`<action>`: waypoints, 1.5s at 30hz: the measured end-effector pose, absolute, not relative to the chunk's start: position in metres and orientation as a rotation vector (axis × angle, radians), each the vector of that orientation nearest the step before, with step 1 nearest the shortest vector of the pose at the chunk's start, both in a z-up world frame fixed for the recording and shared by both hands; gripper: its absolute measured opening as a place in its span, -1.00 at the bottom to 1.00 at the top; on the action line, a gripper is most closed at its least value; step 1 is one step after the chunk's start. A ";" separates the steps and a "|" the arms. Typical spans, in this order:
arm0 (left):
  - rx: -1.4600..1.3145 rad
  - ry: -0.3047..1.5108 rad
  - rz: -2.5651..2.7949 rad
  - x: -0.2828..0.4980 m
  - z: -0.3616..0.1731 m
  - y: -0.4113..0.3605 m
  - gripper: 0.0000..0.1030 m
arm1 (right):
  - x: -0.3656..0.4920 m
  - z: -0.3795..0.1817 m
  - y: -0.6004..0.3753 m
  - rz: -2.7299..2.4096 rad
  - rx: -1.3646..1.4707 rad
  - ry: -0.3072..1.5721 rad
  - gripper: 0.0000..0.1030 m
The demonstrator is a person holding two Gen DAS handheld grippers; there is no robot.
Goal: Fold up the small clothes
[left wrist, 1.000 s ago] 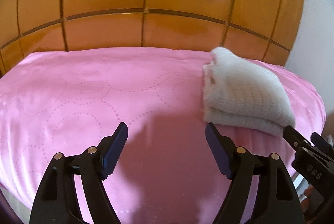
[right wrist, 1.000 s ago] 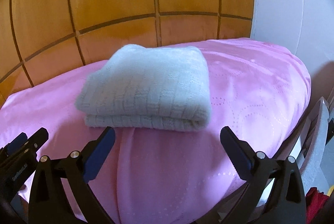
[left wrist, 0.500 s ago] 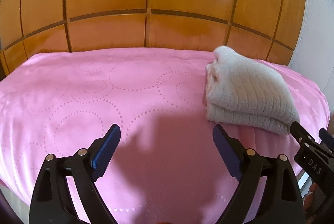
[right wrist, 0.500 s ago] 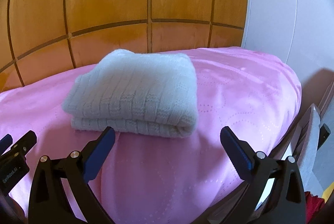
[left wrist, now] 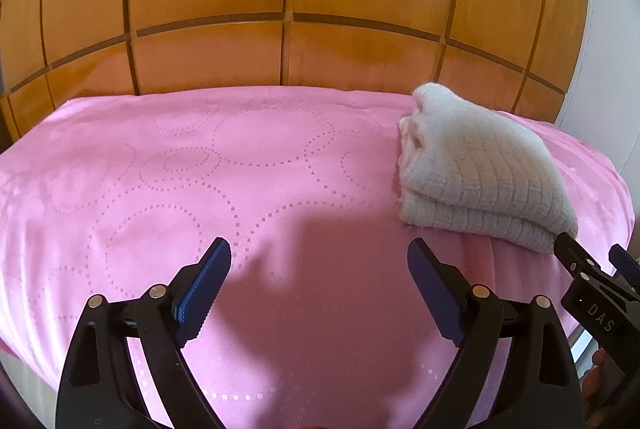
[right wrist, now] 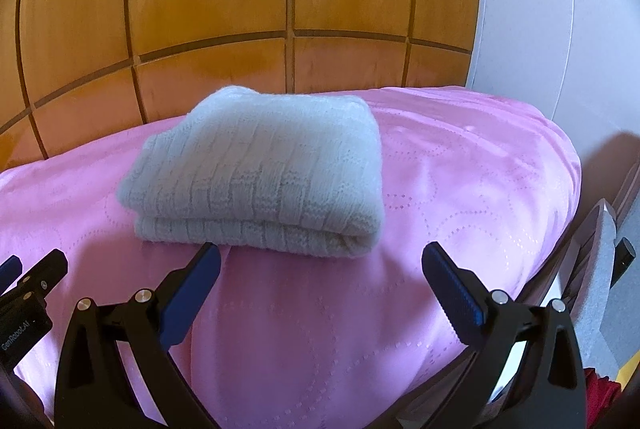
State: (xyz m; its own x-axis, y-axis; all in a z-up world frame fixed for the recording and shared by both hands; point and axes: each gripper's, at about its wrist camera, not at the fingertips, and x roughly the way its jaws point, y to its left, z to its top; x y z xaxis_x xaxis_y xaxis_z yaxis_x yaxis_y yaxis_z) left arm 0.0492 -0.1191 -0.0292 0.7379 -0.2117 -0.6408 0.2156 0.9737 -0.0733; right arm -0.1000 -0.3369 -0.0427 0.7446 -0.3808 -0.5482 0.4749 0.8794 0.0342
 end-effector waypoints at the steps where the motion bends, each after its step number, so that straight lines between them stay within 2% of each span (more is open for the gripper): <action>1: 0.006 0.697 -0.233 0.048 -0.028 -0.119 0.77 | -0.100 -0.043 -0.337 -0.470 0.176 0.559 0.95; 45: 0.040 0.682 -0.240 0.037 -0.017 -0.122 0.83 | -0.101 -0.042 -0.341 -0.448 0.197 0.526 0.95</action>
